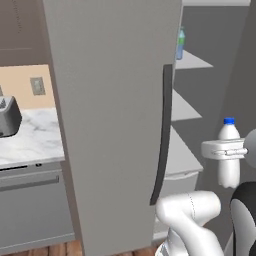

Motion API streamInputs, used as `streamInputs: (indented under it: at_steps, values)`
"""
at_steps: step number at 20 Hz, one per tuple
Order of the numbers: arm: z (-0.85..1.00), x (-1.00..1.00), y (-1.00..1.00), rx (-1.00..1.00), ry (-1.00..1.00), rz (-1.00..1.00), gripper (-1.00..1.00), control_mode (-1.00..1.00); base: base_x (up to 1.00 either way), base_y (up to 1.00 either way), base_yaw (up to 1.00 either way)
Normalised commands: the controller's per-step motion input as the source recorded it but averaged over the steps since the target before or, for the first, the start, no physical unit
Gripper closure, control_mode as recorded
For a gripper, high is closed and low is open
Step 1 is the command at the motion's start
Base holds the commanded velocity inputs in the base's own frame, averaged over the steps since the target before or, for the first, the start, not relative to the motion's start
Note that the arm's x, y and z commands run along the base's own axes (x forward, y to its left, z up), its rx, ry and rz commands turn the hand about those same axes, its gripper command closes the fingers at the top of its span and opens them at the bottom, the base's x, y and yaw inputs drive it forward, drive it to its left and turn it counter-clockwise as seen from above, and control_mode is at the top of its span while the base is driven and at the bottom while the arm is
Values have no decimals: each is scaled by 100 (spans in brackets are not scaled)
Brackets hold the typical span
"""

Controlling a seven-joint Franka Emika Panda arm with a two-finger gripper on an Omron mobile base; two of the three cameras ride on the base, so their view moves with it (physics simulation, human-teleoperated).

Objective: Take the bottled waters from the counter and place them in the freezer to freeze. Close the freezer door after placing the bottles.

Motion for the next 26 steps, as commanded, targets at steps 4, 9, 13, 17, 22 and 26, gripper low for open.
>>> streamInputs:
  at_steps: [4,9,13,17,22,26]
  values:
    - [0,0,0,0,0,0,100,100,32,-9,0]
    - [0,0,0,0,0,0,100,100,40,-15,0]
    - [0,0,0,0,0,0,100,100,39,-14,0]
    - [0,0,0,0,0,0,100,100,40,-12,0]
    - [0,0,0,0,0,0,100,100,32,-9,0]
    - [0,0,0,0,0,0,100,100,20,-16,0]
